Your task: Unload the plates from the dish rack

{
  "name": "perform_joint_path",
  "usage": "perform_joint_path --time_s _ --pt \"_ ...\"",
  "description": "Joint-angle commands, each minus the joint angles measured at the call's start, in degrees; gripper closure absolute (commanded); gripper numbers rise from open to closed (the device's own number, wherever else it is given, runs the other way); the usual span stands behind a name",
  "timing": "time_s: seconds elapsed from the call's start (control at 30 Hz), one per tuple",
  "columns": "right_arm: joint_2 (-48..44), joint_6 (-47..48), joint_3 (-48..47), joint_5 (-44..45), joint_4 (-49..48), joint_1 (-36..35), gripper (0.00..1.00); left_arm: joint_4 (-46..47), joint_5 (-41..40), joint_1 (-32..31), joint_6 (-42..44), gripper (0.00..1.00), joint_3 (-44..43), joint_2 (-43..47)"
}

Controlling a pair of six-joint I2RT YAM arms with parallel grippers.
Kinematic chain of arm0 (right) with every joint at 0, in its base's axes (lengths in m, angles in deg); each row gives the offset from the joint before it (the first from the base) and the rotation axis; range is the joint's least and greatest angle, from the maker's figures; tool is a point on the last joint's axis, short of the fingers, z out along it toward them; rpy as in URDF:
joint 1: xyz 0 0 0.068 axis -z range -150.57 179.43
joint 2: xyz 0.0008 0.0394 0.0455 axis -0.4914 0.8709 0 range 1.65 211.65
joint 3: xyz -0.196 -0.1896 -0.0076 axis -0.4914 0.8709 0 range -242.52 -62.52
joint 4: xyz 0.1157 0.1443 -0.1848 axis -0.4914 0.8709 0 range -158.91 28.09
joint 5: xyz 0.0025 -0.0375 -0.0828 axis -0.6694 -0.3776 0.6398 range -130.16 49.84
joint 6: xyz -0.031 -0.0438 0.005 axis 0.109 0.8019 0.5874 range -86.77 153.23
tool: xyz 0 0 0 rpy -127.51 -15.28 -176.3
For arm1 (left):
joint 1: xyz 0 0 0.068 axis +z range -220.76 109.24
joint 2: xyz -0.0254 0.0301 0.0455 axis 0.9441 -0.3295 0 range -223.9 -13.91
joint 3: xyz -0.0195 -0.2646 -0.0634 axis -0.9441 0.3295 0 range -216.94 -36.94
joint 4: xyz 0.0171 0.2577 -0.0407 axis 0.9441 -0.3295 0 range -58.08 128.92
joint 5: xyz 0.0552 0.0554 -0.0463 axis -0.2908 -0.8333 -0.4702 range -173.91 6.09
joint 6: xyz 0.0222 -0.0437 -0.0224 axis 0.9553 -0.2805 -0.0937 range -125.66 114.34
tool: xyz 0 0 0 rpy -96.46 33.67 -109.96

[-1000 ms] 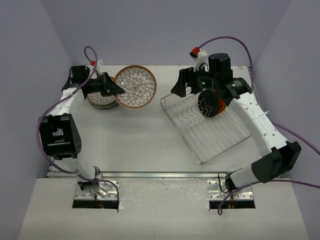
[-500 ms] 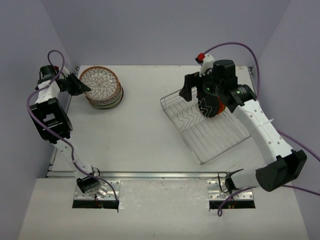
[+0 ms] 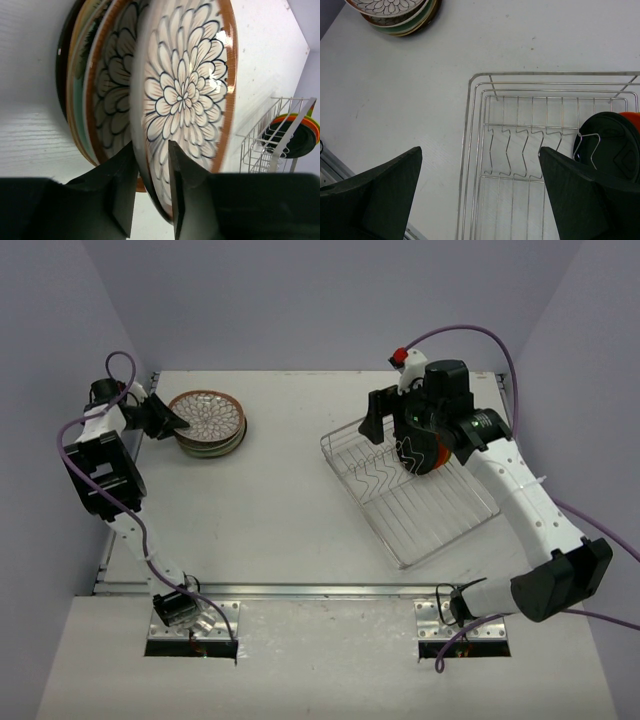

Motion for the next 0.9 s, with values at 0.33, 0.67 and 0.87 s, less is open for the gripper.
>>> perform_joint_path --time_s 0.33,0.67,0.87 --pt "0.9 2.0 -4.3 2.8 1.4 0.1 0.01 0.8 -7.7 -0.3 5.9 0.39 -3.1 6.9" --pt "2.4 8.0 -3.3 18.2 3.9 0.1 0.01 15.2 -50.6 -12.8 25.5 0.0 14.5 30.8" --pt "1.6 13.9 2.0 24.0 3.0 0.6 0.2 16.5 -40.1 -16.8 26.6 0.0 21.0 43.6"
